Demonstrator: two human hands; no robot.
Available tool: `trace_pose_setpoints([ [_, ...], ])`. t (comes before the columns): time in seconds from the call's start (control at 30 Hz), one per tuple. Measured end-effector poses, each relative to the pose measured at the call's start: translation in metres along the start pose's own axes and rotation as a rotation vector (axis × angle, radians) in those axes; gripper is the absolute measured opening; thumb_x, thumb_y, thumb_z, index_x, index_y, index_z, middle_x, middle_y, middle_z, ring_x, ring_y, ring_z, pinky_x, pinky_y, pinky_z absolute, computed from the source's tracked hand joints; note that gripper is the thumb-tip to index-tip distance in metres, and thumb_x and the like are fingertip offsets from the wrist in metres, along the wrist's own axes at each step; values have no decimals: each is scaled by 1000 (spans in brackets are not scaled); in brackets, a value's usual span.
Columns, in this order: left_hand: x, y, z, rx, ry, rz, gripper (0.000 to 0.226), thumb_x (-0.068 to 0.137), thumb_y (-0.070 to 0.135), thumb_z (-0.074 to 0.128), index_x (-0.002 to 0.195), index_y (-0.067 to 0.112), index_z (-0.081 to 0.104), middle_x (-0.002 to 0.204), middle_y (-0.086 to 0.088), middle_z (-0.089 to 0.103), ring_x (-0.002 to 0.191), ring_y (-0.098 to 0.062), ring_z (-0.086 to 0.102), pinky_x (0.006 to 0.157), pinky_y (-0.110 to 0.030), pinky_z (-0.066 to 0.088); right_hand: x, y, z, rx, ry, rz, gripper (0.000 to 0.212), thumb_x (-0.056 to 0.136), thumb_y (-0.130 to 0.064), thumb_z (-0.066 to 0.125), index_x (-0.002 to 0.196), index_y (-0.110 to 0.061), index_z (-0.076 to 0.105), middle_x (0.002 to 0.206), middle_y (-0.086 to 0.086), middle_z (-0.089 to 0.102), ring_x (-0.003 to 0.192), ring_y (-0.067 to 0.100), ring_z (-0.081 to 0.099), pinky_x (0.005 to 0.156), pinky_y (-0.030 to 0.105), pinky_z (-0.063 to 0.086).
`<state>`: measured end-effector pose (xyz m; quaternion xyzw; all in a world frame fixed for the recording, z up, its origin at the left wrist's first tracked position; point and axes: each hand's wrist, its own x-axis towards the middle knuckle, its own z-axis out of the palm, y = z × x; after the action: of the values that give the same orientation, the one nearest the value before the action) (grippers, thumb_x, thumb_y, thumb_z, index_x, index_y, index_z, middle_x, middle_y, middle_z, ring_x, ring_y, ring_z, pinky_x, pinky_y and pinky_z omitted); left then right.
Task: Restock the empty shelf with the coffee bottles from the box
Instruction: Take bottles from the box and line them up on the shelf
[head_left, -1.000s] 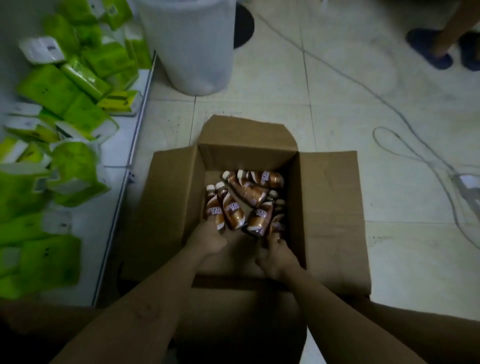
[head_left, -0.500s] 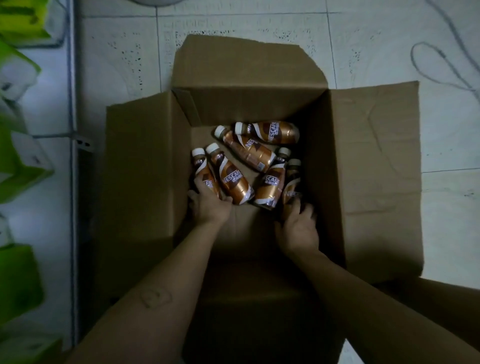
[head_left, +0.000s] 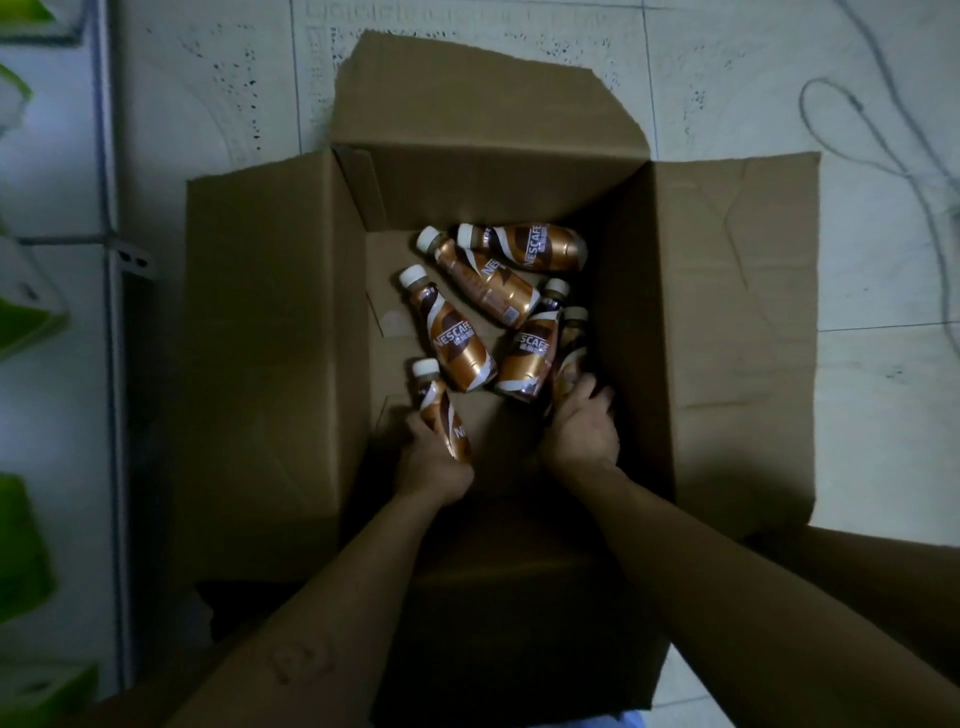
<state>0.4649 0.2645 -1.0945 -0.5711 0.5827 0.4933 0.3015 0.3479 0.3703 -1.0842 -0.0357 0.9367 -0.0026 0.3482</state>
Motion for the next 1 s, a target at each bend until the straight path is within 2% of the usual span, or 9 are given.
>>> trace_pose_setpoints([
  [0.1,-7,-14,3,-9,-98,34,117,68,7,82,150,27,0,145,-13,39,132,-36,40,105,-48,39,-7,5,-9,192,-187,86,83,80,-20,74,142,-15,19,140,16,36,122,32,50,84,36,44],
  [0.17,-7,-15,2,-52,-116,45,120,63,4,84,149,28,3,145,-13,39,131,-36,40,105,-49,39,-11,12,-5,190,-364,132,95,78,-26,76,148,-13,13,144,16,35,127,32,46,92,37,43],
  [0.27,-4,-15,1,-119,-118,59,116,62,7,86,148,26,10,144,-10,41,130,-33,42,105,-45,39,-15,16,11,111,-540,103,93,68,-46,79,144,-17,35,142,11,45,124,28,49,100,38,44],
  [0.37,2,-19,2,-166,-71,72,105,64,11,86,145,20,20,142,-8,45,129,-31,45,101,-42,39,-10,15,23,216,-539,114,72,66,-45,81,126,-16,55,117,3,60,103,20,58,84,32,48],
  [0.47,10,-22,3,-183,-54,75,98,63,9,86,140,20,28,138,-8,50,124,-30,50,101,-45,44,-7,11,27,419,-520,163,43,75,-45,76,106,-19,61,88,-5,60,78,11,57,65,25,43],
  [0.57,15,-24,1,-205,-86,55,102,62,7,86,143,22,26,139,-7,48,126,-31,47,101,-50,44,-4,9,30,531,-484,219,46,76,-45,76,107,-14,64,96,2,67,85,17,64,67,27,48],
  [0.67,16,-23,-1,-216,-108,49,103,63,8,85,145,23,25,143,-7,44,130,-31,43,104,-52,41,-6,7,25,585,-541,256,23,80,-26,75,96,-15,63,87,4,68,72,15,65,54,24,47],
  [0.83,-2,-21,-10,-133,-64,69,100,66,7,83,147,21,26,142,-8,45,130,-30,44,105,-48,40,-26,10,5,667,-607,267,20,82,-16,73,98,-13,61,92,9,68,78,19,66,63,29,52],
  [1.0,-46,-10,-32,-81,-44,153,90,66,8,84,141,18,34,131,-5,54,121,-27,51,103,-39,41,-56,14,-23,692,-568,115,22,79,-14,74,98,-16,63,103,7,68,93,21,64,79,34,53],
])
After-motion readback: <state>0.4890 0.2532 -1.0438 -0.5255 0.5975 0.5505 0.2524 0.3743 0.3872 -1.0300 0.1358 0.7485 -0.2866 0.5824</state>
